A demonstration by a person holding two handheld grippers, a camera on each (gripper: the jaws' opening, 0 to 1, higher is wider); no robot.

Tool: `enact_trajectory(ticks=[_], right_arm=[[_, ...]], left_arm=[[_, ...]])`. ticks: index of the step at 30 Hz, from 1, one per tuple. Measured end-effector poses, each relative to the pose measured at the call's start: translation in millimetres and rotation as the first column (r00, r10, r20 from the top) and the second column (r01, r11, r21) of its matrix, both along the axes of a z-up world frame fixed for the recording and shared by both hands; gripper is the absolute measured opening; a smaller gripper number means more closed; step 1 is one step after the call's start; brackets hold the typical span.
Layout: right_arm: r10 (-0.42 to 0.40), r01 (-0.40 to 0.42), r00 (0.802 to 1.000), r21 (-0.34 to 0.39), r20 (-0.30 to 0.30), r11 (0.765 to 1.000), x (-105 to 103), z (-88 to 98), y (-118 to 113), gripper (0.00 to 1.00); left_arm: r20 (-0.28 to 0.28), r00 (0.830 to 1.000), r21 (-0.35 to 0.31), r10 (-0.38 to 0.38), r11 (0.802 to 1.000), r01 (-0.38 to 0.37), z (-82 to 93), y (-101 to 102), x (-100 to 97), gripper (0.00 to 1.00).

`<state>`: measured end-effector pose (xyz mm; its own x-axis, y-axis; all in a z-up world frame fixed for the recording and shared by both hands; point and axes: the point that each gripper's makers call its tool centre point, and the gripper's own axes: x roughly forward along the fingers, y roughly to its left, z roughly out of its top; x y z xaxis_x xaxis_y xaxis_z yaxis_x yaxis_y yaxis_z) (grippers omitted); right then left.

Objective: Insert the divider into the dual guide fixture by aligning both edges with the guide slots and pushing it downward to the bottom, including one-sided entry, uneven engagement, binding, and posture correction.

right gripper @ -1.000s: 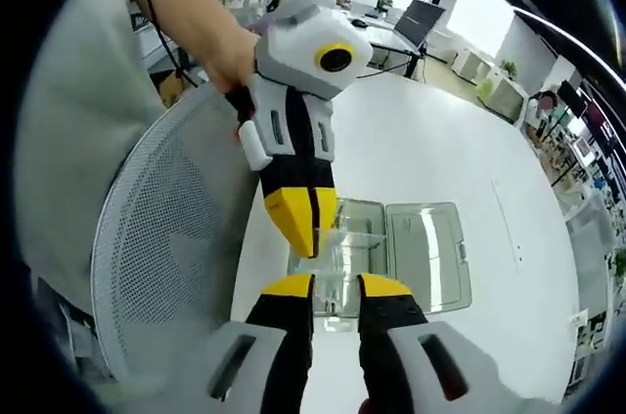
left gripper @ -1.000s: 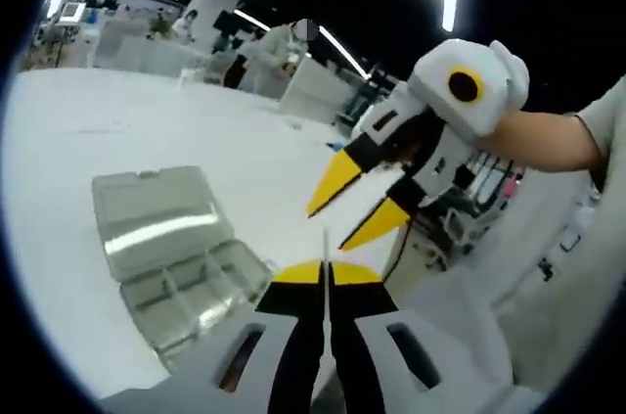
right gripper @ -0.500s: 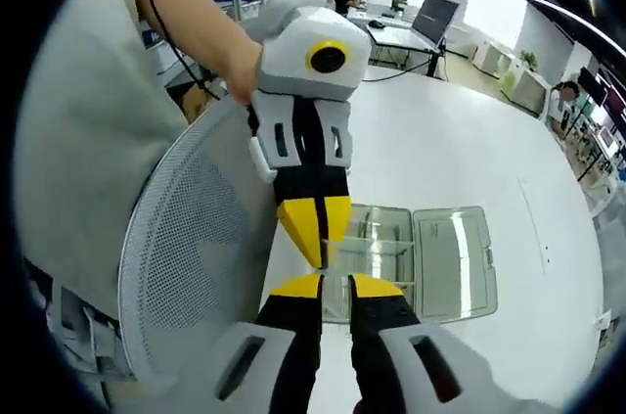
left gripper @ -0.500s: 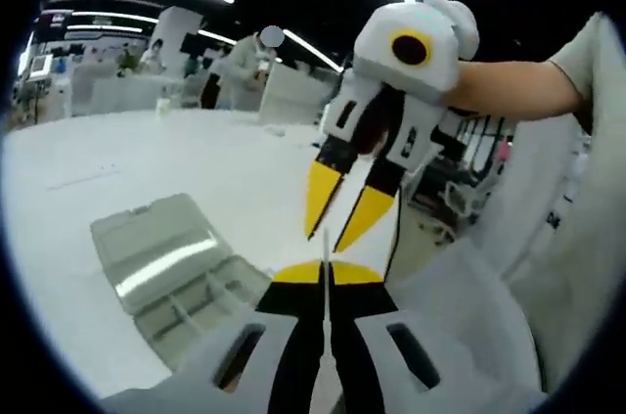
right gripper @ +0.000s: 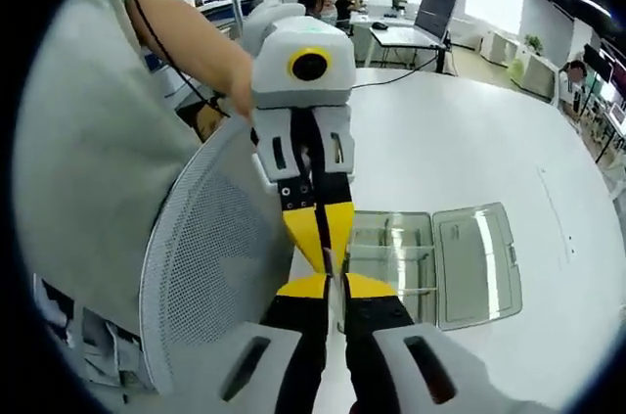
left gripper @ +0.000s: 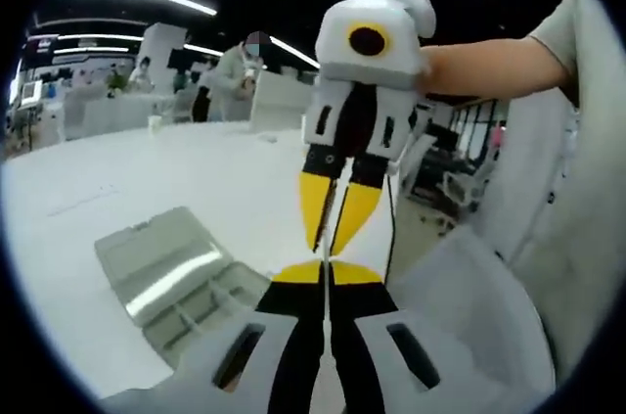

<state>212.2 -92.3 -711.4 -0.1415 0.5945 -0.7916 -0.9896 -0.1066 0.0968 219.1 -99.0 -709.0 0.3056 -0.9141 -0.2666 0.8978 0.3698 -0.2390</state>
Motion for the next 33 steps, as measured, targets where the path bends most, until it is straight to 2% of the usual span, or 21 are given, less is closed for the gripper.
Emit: enact_trajectory(ticks=[7,13,20,33], right_arm=[[-0.027,0.026,0.996,-0.007,-0.084,1.0,-7,0.4,2,0.0],[-0.014,0.012,0.997,-0.027,-0.081,1.0,-10,2.5,6,0.0],[-0.014,0.009,0.997,-0.063,-0.079,0.998,-10,8.6,10,0.0],[0.015,-0.02,0.999,-0.118,-0.042,0.993,-6,23.5,21,0.0]], left_arm=[[0.028,0.999,0.021,-0.024,0.999,0.024,0.3,1,-4.4,0.0],[0.034,0.999,0.028,-0.027,0.999,0.026,1.1,3,-6.0,0.0],[-0.01,1.0,0.025,0.006,1.0,-0.006,3.0,9,-2.9,0.03],[-0.001,1.0,0.052,0.02,0.998,-0.02,5.1,15,-1.8,0.02]])
